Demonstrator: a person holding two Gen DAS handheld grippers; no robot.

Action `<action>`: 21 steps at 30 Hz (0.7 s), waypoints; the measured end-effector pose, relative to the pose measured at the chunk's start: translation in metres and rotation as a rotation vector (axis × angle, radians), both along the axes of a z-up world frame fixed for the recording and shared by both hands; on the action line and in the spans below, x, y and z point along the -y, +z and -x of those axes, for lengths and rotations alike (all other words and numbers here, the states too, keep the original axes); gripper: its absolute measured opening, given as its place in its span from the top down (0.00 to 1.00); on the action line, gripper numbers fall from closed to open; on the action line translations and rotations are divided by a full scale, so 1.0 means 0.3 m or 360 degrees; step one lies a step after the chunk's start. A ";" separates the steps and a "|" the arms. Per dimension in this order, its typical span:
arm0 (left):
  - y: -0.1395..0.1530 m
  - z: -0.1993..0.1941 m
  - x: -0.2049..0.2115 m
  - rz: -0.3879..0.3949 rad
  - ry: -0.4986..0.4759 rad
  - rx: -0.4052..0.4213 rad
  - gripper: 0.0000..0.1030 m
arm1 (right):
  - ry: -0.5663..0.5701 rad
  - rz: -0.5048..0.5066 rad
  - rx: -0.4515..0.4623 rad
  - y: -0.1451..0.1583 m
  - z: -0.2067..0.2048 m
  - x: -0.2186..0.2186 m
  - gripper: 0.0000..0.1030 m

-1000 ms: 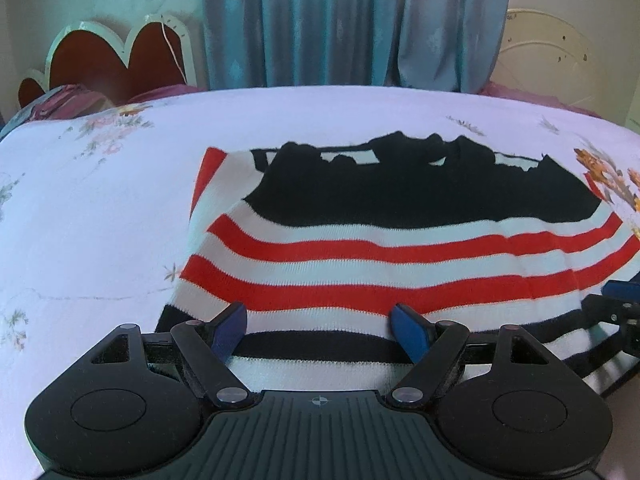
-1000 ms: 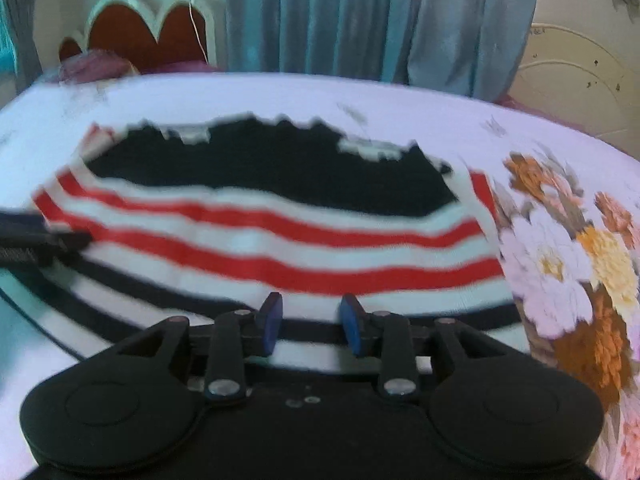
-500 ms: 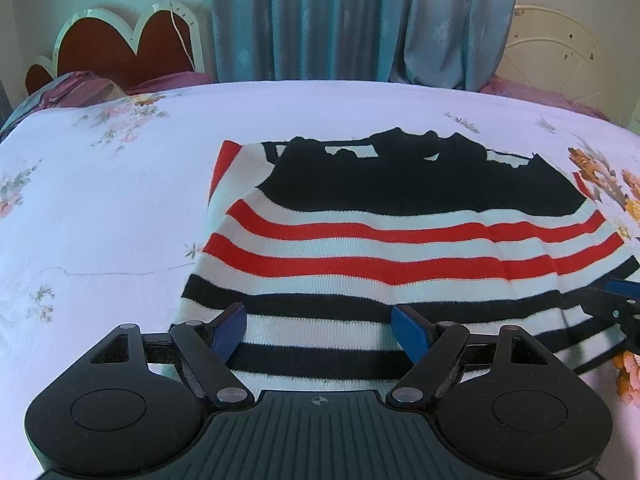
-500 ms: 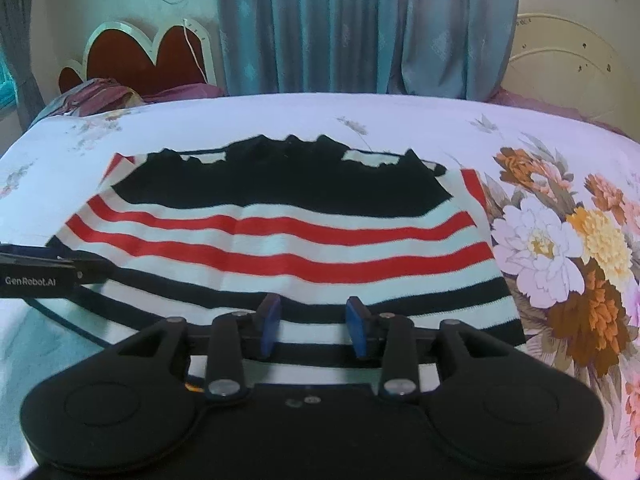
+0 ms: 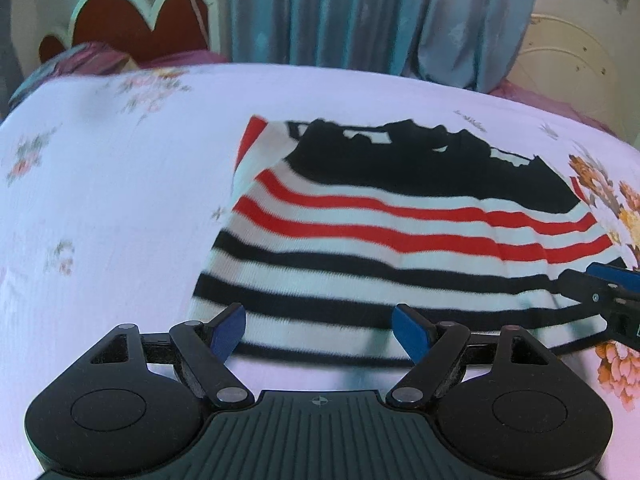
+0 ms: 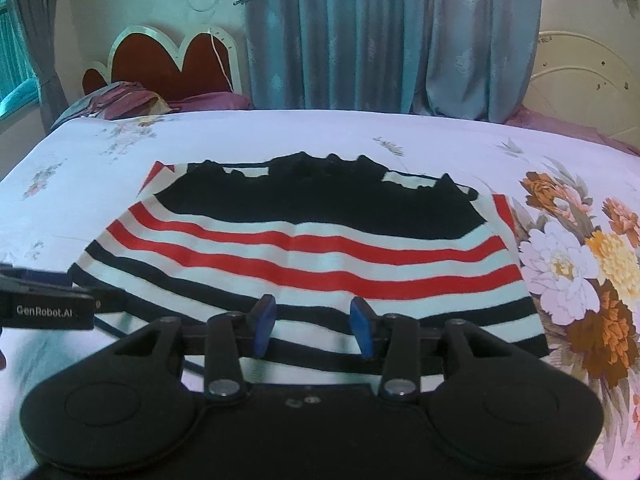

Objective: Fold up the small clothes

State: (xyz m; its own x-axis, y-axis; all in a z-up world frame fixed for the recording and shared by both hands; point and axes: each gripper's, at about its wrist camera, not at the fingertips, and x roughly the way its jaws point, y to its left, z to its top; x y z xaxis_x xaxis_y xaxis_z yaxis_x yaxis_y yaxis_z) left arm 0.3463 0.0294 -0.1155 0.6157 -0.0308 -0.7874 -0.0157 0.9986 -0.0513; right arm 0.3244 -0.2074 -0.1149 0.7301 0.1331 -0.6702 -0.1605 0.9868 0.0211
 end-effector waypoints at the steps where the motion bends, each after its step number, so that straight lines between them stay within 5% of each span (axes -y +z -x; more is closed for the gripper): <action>1: -0.006 0.007 -0.010 0.0019 0.0015 -0.0016 0.23 | 0.0005 -0.0003 0.0001 0.000 -0.001 -0.005 0.60; 5: -0.043 0.040 -0.059 0.0145 0.0098 -0.0090 0.22 | 0.0029 0.0000 -0.0004 -0.005 -0.014 -0.018 0.60; 10: -0.133 0.061 -0.129 0.0449 0.0240 -0.0131 0.22 | 0.0033 -0.0015 -0.0026 -0.027 -0.040 -0.023 0.60; 21: -0.220 -0.039 -0.213 0.1001 0.0505 0.0123 0.11 | -0.0003 -0.0030 -0.0042 -0.076 -0.156 -0.035 0.60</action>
